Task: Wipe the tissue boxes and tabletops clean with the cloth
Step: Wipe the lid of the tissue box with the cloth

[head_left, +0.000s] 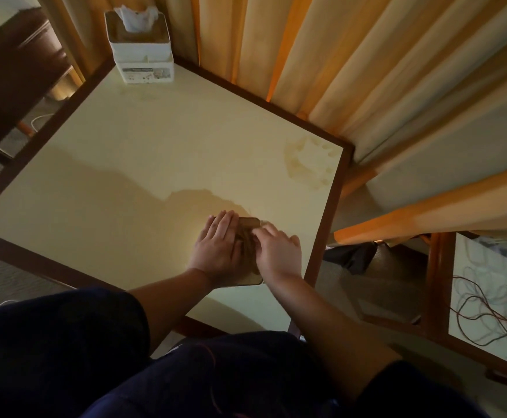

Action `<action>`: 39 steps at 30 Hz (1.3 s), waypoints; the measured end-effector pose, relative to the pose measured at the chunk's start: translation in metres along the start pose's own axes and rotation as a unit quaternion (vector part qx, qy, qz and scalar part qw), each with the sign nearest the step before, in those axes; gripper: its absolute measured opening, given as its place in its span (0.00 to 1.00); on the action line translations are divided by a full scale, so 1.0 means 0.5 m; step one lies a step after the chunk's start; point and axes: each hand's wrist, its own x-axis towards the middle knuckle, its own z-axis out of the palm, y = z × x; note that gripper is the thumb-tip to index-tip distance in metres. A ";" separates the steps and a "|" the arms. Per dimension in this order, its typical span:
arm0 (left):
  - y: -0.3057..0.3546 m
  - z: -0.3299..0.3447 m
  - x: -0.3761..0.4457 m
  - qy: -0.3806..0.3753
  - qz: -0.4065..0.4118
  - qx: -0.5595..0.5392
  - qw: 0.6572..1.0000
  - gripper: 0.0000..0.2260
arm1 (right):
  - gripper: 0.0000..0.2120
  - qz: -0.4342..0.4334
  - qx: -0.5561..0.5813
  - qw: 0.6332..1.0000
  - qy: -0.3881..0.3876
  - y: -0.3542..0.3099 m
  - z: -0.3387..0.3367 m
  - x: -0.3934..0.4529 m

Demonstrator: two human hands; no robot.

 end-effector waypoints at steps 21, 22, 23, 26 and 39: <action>-0.004 0.005 0.000 0.009 0.018 0.006 1.000 0.28 | 0.13 -0.016 -0.127 0.982 -0.139 -0.039 -0.094 0.052; -0.004 0.005 0.000 0.016 0.020 0.010 1.000 0.28 | 0.13 -0.008 -0.125 0.983 -0.130 -0.040 -0.095 0.069; -0.003 0.006 0.000 0.020 0.020 0.017 0.999 0.27 | 0.14 -0.001 -0.125 0.984 -0.124 -0.043 -0.095 0.084; 0.000 0.005 -0.002 0.018 0.018 0.030 0.999 0.27 | 0.14 0.013 -0.113 0.989 -0.095 -0.044 -0.088 0.103; -0.008 0.011 0.004 0.024 0.016 0.017 0.999 0.27 | 0.11 -0.029 -0.016 0.994 -0.106 0.020 -0.013 -0.096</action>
